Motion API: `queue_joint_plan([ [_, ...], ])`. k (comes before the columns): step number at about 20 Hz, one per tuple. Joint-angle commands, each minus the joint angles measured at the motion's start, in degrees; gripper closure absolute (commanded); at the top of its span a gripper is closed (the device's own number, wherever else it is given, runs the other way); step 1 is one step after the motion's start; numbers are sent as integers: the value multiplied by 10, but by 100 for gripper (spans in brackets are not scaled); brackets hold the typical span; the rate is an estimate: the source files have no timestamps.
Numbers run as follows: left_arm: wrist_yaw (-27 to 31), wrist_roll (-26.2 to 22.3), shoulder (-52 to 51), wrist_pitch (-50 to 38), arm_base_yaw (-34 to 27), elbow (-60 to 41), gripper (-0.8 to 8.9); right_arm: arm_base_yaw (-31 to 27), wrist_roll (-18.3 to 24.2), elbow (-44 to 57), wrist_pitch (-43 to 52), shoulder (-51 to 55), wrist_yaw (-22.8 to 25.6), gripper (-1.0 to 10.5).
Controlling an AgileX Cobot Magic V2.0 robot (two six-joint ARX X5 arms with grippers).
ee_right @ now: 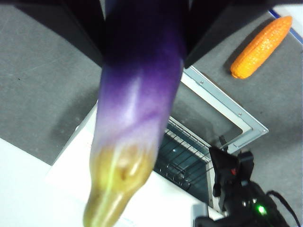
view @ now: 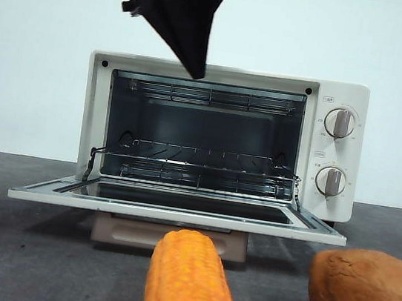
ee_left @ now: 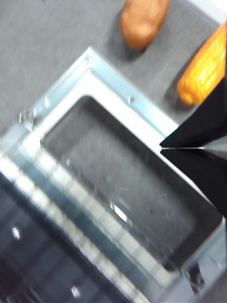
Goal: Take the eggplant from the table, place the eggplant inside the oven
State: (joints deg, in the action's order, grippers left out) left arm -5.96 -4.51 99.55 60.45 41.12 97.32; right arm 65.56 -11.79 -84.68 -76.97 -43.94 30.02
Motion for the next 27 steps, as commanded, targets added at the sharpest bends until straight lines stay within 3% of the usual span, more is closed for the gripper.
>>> queue_joint_plan([
  [1, 0, 5, 0, -5, -11, -7, 807, 7, 0, -7, -42, -21, 2, 796],
  [6, 0, 17, -53, -69, -49, -77, 807, 7, 23, -7, -35, -95, 10, 796],
  [8, 0, 24, -94, -99, -66, -116, 807, 7, 62, -7, -6, -132, 14, 796],
  [12, 0, 49, -207, -188, -118, -235, 807, 5, 177, -7, 78, -227, 13, 796],
  [21, -12, 134, -429, -340, -302, -522, 808, -54, 380, -7, 267, -460, 11, 796],
  [27, -57, 143, -434, -355, -337, -566, 807, -101, 445, -7, 407, -571, 12, 796],
])
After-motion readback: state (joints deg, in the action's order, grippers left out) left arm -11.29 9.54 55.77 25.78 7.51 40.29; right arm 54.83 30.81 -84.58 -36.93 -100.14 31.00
